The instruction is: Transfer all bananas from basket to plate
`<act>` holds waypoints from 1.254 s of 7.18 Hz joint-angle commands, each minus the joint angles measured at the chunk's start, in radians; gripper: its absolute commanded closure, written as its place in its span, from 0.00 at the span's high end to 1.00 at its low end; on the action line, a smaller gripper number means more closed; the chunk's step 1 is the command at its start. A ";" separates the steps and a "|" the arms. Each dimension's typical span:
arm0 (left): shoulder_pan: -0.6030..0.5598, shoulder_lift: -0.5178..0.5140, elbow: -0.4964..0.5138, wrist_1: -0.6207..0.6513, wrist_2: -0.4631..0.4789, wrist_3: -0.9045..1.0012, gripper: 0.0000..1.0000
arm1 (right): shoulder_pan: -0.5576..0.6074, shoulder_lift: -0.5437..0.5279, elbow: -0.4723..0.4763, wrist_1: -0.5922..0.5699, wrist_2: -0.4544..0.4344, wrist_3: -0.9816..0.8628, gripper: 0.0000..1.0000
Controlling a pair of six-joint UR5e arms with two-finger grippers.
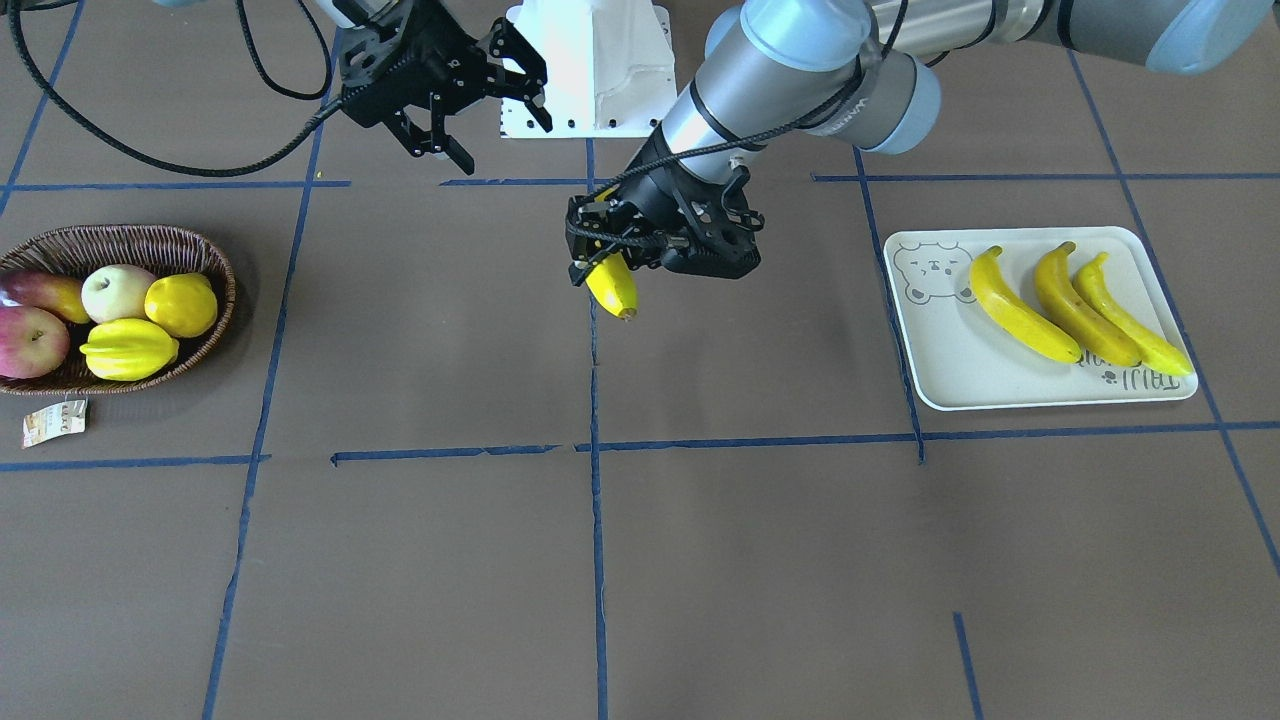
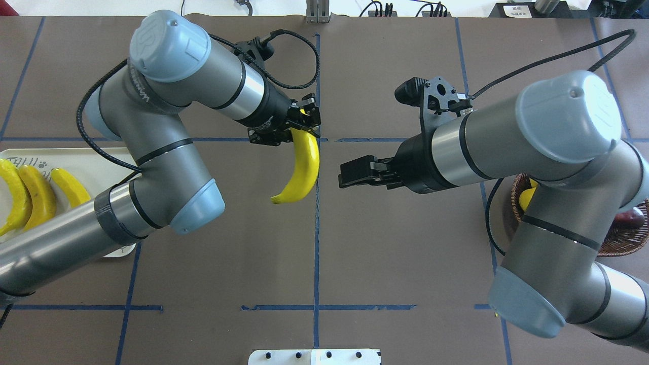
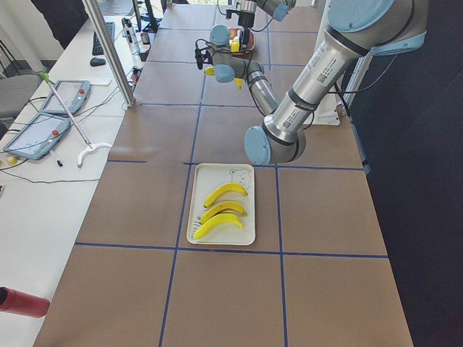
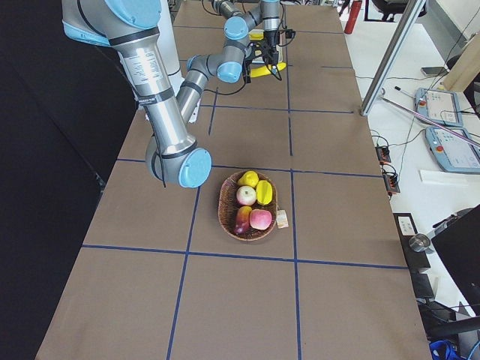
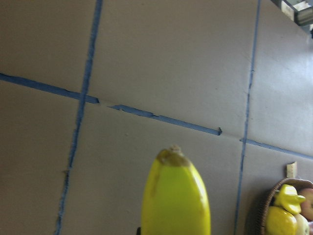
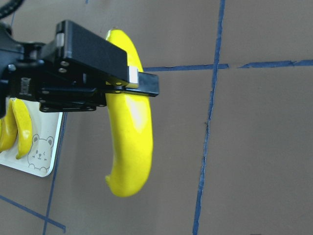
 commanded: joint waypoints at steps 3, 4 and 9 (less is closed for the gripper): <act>-0.190 0.296 -0.034 0.226 -0.024 0.369 0.00 | 0.079 -0.130 0.088 -0.026 0.007 -0.001 1.00; -0.185 0.387 -0.032 0.223 0.014 0.397 0.00 | 0.104 -0.130 0.088 -0.061 0.017 -0.003 1.00; -0.146 0.546 -0.037 0.165 0.157 0.384 1.00 | 0.310 -0.137 0.089 -0.240 0.141 -0.097 1.00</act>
